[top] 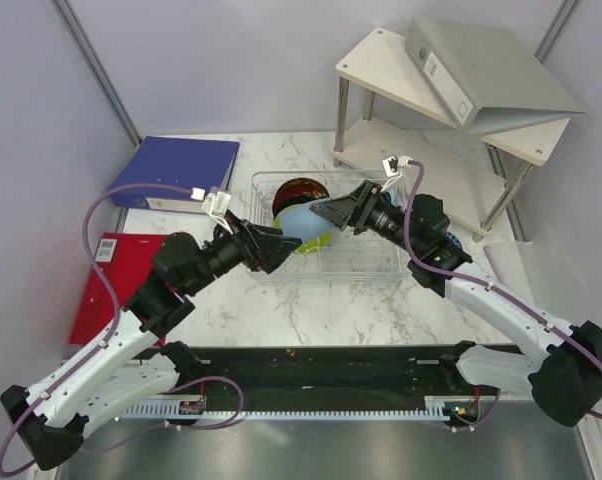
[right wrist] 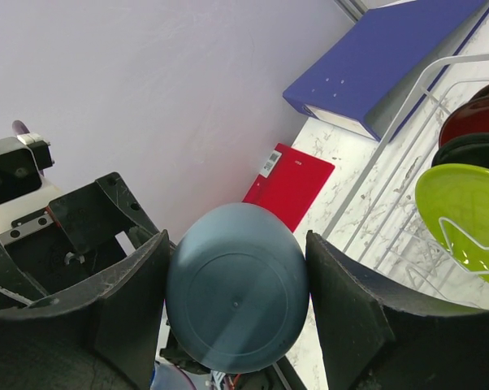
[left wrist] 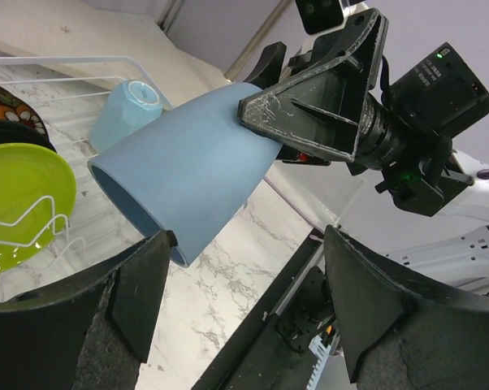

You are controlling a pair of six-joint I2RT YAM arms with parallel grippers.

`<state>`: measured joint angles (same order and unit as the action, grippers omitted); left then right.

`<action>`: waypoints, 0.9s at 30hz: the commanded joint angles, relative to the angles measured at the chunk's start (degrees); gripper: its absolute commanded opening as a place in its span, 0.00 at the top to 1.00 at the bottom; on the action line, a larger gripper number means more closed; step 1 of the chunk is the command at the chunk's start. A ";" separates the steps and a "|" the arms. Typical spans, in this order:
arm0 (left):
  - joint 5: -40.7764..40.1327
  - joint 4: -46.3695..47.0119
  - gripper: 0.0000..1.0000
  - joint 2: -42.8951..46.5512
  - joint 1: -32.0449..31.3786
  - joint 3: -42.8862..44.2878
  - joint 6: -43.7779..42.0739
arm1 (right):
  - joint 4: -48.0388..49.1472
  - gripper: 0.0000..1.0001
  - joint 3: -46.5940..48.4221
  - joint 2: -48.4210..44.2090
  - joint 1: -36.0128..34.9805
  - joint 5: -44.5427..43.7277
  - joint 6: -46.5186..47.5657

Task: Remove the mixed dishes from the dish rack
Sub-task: Place the cup at the center of the board.

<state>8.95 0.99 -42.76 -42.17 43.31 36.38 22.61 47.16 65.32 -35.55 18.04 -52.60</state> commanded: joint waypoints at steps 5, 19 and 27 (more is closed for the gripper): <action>-4.73 -0.64 0.12 -1.27 -0.01 -0.86 0.97 | 2.79 1.00 2.50 -4.15 -1.89 4.72 -0.22; -0.70 4.36 0.34 0.05 -0.01 -3.23 2.90 | 9.98 1.00 -1.10 -0.20 -2.42 7.53 -4.43; 7.21 11.13 0.81 0.23 -0.01 -4.64 4.66 | 16.06 1.00 -3.56 3.94 -3.12 8.59 -6.73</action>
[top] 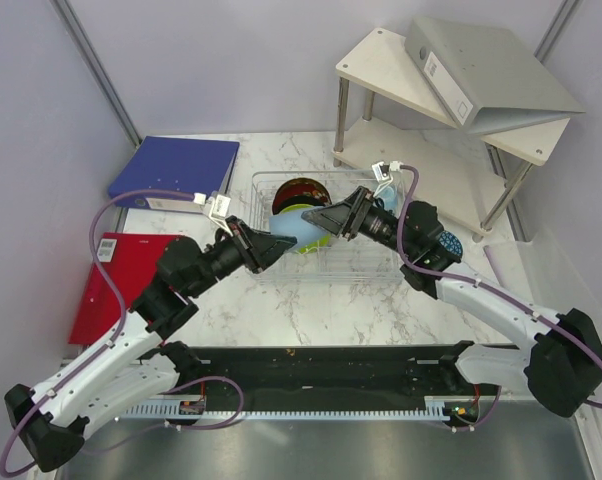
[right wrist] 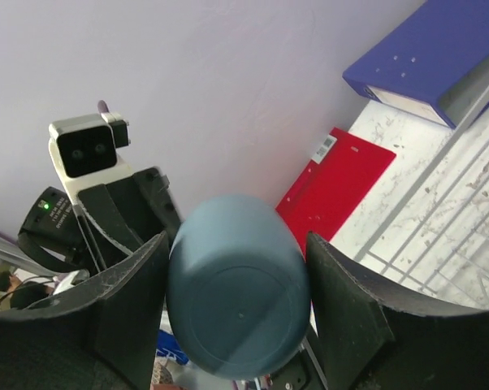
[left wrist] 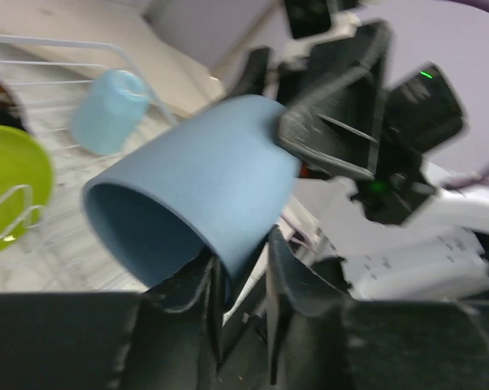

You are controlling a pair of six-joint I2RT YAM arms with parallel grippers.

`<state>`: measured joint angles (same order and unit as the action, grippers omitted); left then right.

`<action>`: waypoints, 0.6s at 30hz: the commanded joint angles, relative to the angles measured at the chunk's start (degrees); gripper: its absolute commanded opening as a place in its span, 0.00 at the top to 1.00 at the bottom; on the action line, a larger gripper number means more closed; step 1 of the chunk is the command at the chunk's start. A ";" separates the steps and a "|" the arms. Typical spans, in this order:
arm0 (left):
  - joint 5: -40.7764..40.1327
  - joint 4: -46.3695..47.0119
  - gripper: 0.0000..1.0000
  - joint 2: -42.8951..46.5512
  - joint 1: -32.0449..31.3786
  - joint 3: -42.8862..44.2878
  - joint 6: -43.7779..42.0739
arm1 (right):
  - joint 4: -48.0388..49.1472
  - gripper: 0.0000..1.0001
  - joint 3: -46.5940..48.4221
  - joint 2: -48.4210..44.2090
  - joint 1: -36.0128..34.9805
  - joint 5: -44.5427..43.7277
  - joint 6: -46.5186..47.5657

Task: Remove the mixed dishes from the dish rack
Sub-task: Place the cup at the center of the board.

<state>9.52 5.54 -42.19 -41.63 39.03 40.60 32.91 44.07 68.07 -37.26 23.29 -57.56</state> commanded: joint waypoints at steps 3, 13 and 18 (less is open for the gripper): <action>7.27 5.01 0.98 -0.52 -0.47 0.78 -0.08 | 4.81 1.00 -0.75 0.92 -1.50 3.17 -0.72; -16.26 -28.43 0.98 -3.15 -0.04 16.16 -9.83 | -37.92 0.11 10.22 -4.35 -1.42 -18.24 18.87; -28.75 -42.16 0.98 -7.28 3.21 25.30 -11.33 | -54.16 0.08 14.72 -3.83 -1.42 -40.55 23.37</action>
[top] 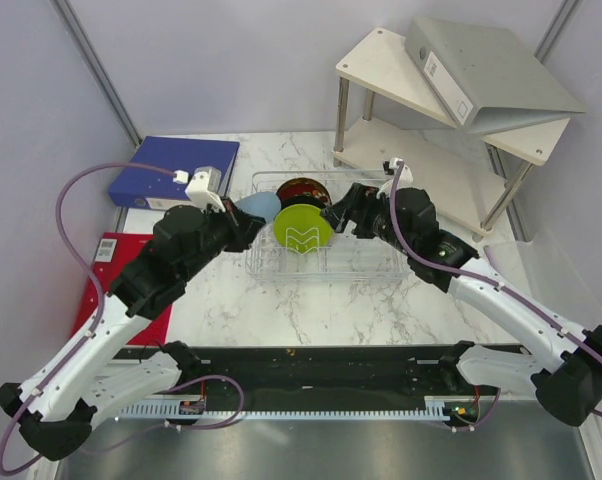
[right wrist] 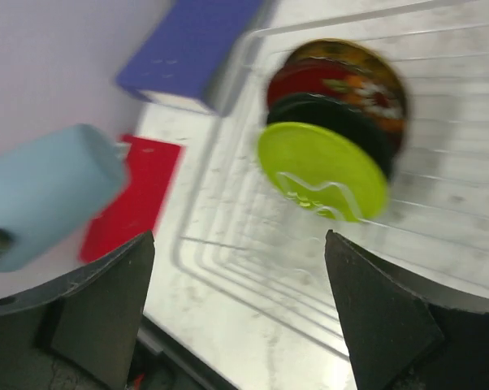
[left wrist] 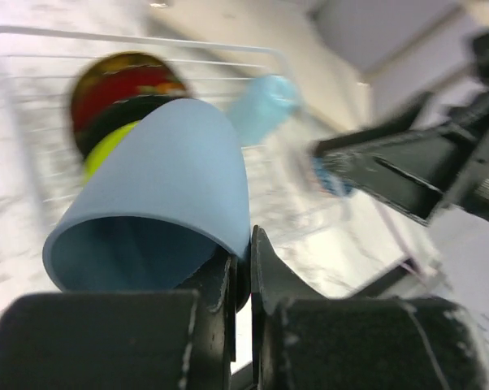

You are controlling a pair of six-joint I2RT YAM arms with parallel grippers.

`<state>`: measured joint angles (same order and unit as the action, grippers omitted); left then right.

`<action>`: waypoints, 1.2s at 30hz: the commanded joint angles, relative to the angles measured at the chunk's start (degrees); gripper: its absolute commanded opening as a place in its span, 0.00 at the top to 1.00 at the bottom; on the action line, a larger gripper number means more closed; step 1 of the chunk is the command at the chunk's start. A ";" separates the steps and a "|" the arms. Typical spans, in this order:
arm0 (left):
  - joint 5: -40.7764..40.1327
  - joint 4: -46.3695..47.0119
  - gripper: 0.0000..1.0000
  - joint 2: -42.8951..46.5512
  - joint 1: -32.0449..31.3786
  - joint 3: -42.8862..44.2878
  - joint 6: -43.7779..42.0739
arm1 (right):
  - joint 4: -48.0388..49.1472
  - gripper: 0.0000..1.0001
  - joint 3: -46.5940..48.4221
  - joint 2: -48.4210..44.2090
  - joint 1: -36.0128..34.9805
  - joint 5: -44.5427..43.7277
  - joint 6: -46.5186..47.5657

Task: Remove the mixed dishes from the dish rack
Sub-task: Place the cup at the center of the board.

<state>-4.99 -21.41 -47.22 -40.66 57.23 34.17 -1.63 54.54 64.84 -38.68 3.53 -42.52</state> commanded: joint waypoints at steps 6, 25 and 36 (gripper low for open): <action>-19.00 -32.46 0.98 -14.82 16.64 16.59 -4.72 | -30.29 0.02 4.44 -3.48 0.00 -43.68 3.05; 0.24 -31.06 0.98 -55.60 27.39 35.22 -7.10 | -27.73 0.02 -0.93 -4.46 0.00 -36.40 12.99; 3.15 -38.62 0.98 -65.19 27.83 41.73 -8.77 | -27.11 0.02 -0.58 -1.47 0.00 -34.64 12.99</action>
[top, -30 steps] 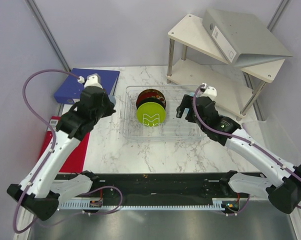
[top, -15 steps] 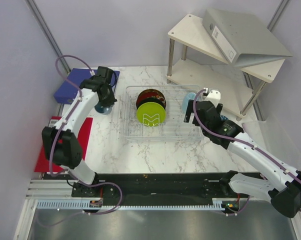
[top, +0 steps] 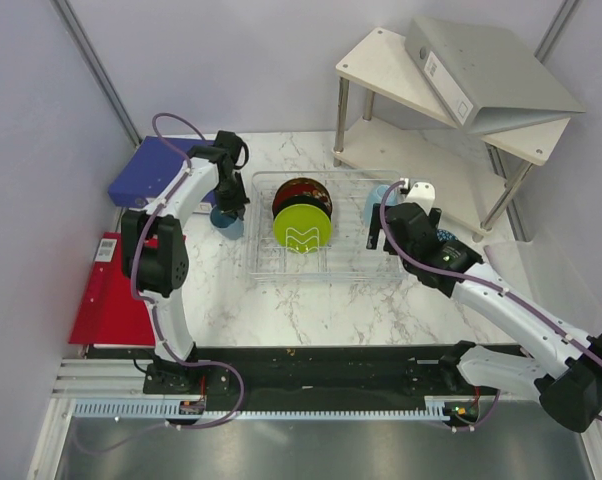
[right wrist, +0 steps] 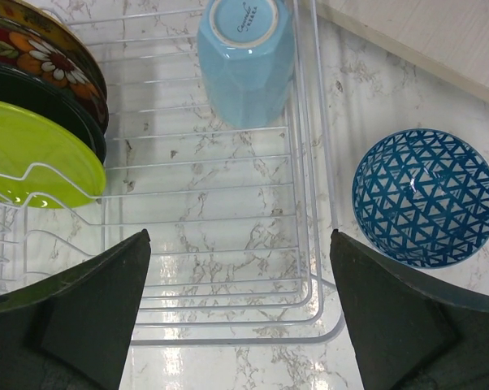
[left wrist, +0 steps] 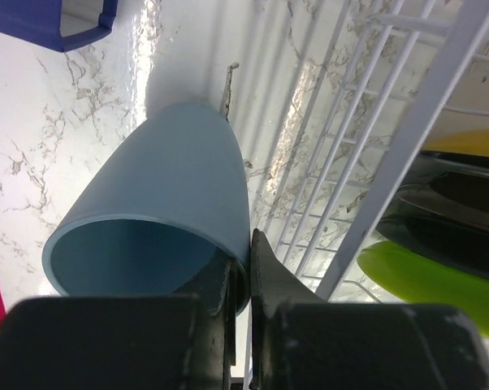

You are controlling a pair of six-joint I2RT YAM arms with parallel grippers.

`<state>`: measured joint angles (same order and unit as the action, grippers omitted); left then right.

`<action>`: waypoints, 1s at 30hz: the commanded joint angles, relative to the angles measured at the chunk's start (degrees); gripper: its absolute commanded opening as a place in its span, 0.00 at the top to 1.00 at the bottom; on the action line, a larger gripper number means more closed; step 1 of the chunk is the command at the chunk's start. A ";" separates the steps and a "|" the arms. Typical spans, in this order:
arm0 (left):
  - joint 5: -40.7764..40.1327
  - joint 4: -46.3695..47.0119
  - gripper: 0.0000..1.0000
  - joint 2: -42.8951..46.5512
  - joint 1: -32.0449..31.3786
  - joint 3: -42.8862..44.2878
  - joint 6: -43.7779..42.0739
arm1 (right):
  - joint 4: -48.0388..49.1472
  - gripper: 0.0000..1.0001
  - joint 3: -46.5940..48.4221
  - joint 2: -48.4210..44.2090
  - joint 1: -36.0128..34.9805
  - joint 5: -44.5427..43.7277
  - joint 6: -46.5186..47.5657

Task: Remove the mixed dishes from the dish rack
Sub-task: Place the cup at the center of the board, then pick up the cup from the dish rack.

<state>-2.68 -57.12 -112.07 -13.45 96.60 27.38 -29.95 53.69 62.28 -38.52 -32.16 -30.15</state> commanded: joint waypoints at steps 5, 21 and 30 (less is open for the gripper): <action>0.13 -2.99 0.82 0.18 1.41 2.98 -1.62 | 1.21 0.02 0.36 1.00 -0.15 1.31 0.71; -4.97 -0.54 0.01 15.19 1.24 5.35 2.15 | 0.95 0.02 2.47 2.31 -0.24 -2.02 1.15; 0.21 22.56 0.01 40.24 -4.29 -15.89 4.44 | 1.74 0.02 10.98 18.01 0.03 -11.07 2.20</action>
<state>-5.65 -47.57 -81.87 -15.11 91.07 29.61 -29.82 59.09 72.71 -38.50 -37.26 -29.69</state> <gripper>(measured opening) 0.991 0.982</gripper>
